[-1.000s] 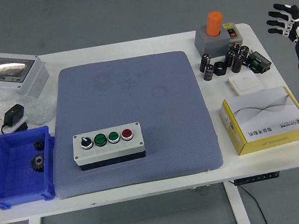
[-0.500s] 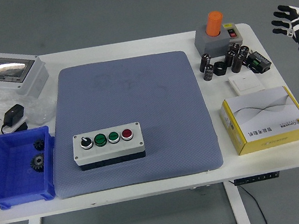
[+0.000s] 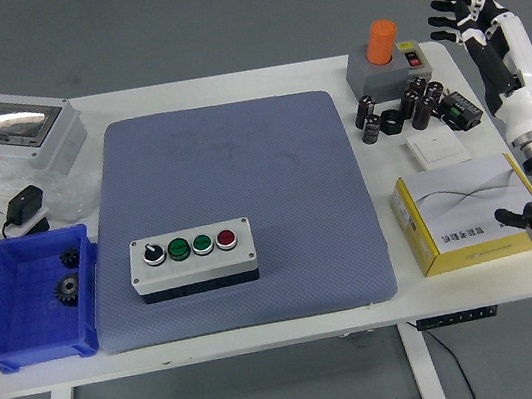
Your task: Pick up the button,place it on the desk,press the button,press the button
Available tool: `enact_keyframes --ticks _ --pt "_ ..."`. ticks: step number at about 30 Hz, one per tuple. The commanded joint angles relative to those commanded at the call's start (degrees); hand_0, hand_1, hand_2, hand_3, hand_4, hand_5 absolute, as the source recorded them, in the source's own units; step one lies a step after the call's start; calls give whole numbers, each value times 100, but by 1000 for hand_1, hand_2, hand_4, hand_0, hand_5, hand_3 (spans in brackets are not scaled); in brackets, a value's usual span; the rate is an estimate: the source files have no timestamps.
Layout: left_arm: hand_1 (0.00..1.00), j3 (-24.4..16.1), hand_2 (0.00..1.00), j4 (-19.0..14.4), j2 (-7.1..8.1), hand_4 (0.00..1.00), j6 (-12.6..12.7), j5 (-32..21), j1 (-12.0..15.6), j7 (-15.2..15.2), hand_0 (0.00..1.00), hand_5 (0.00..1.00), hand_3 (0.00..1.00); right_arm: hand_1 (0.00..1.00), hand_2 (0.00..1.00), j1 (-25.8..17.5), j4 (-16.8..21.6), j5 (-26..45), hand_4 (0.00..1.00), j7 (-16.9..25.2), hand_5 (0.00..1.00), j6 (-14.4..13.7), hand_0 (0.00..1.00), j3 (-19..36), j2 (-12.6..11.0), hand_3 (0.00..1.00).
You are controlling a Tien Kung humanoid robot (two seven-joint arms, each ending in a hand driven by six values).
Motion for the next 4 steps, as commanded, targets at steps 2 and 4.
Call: enact_keyframes --ticks 2,4 --pt "760 12 724 -6 -6 765 1 -15 13 13 766 530 812 699 736 41 -41 42 623 -6 747 29 685 -54 20 718" --pt "760 27 724 -15 -16 765 3 -34 28 37 766 530 812 699 736 97 -115 108 623 -1 747 77 685 -115 52 718"
